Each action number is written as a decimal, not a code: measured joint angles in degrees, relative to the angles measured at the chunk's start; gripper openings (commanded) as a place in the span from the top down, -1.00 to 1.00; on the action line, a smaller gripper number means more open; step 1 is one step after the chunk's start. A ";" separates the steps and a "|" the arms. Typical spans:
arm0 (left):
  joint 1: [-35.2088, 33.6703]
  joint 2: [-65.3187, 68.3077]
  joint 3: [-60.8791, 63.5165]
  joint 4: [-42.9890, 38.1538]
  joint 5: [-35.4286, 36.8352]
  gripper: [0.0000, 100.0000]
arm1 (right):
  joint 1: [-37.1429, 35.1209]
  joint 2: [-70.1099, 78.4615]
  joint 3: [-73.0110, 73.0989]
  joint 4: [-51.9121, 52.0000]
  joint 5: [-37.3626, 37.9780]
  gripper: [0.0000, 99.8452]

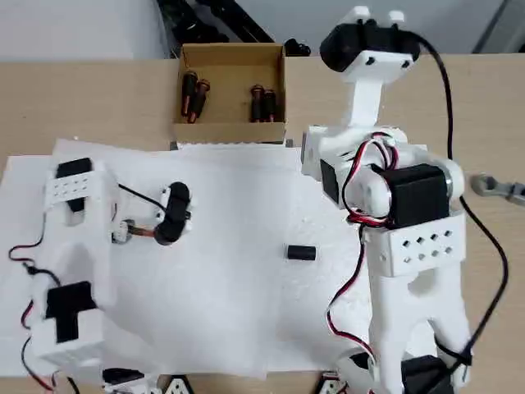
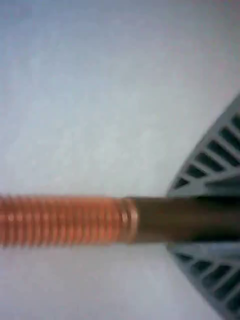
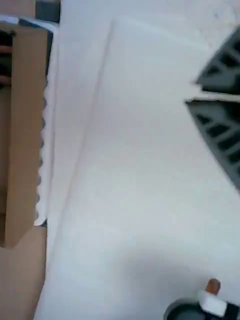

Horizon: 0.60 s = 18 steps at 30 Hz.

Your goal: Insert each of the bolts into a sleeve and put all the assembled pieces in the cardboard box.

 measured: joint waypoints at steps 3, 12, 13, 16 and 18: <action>0.70 0.26 0.00 -0.35 1.05 0.97 | 0.09 0.00 0.00 -0.26 0.35 0.99; 2.29 0.26 -0.09 -1.23 7.47 0.72 | 0.09 0.00 0.00 -0.26 0.35 0.99; 2.29 0.26 -0.44 -1.23 8.35 0.72 | 0.00 0.00 0.00 -0.26 0.35 0.99; 2.29 0.26 -3.69 1.23 11.43 0.72 | 0.00 0.00 0.00 -0.26 0.35 0.99; 2.29 0.26 -6.33 5.80 12.31 0.72 | 0.00 0.00 0.00 -0.26 0.35 0.99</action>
